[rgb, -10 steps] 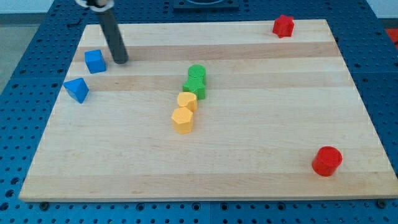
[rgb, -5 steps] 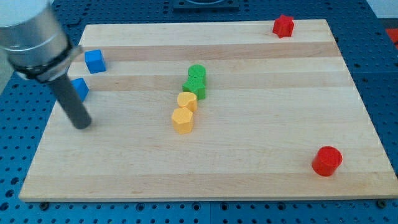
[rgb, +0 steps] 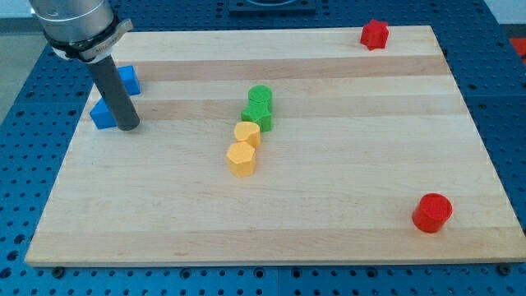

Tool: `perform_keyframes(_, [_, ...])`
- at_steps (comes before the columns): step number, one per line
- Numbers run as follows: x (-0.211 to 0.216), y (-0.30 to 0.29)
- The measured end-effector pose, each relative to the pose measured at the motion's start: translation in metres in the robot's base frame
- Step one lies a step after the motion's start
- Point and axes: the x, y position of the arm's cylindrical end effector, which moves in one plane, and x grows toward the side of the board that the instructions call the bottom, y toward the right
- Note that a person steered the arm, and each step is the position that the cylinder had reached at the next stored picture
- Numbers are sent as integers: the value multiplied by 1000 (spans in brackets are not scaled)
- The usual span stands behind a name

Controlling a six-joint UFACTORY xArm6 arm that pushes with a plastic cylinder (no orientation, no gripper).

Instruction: Push blue triangle to blue cube

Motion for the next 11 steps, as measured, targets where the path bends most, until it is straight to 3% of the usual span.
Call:
perform_keyframes(1, [40, -1])
perform_keyframes(2, [58, -38])
perform_keyframes(4, [8, -64])
perform_keyframes(7, [-8, -58])
perform_keyframes(9, [-44, -61])
perform_keyframes(11, [20, -84])
